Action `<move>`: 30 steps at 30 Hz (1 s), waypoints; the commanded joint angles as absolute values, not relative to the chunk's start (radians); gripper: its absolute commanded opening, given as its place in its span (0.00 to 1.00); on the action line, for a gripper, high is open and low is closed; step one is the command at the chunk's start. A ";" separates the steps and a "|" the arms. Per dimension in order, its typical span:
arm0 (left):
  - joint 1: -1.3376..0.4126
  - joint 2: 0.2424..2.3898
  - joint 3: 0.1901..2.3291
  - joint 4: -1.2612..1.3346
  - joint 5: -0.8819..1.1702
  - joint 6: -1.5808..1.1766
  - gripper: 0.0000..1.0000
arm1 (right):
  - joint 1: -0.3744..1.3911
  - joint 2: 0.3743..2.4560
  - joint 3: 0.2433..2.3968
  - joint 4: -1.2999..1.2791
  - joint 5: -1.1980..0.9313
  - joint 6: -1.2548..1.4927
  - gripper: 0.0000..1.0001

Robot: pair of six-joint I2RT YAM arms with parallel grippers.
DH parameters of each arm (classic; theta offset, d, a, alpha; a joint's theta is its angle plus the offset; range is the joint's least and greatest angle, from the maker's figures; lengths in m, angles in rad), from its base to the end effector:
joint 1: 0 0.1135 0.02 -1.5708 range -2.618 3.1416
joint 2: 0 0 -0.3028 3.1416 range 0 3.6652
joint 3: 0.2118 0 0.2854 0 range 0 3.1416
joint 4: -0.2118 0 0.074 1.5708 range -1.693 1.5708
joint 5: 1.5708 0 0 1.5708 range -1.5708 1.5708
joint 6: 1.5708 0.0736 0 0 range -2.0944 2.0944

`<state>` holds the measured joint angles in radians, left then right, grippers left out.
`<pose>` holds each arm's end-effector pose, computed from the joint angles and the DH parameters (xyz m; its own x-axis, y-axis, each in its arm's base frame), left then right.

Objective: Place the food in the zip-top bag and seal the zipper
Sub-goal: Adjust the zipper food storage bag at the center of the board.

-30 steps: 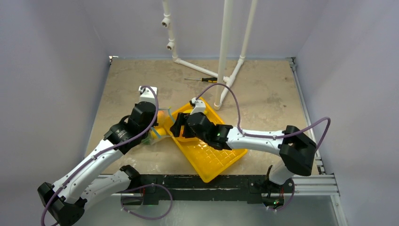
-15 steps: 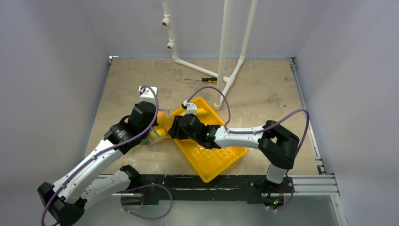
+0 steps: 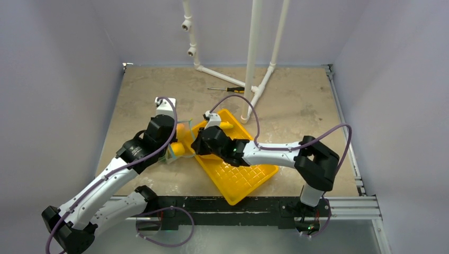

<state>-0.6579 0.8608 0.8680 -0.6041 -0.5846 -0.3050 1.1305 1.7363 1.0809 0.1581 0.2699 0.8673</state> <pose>0.1935 -0.0982 0.3290 -0.4689 0.0459 -0.8821 0.0083 0.9988 0.0475 0.2117 0.4033 0.2205 -0.7202 0.1958 -0.6655 -0.3443 0.7320 0.5879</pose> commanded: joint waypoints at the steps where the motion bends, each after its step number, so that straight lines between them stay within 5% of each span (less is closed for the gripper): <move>1: -0.663 0.818 0.923 -0.628 -0.615 -0.342 0.00 | 1.133 1.648 1.168 0.204 0.270 0.810 0.00; 16: -0.663 0.748 1.163 -0.881 -0.633 -0.414 0.00 | 1.134 1.515 1.314 0.139 0.249 0.661 0.00; 30: -0.664 0.567 0.950 -0.899 -0.635 -0.716 0.00 | 1.135 1.616 1.212 0.138 0.180 0.665 0.00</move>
<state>-0.6579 0.5842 0.9756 -0.9150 -0.6182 -0.6136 1.1316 1.5696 1.2499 0.1211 0.2161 0.6682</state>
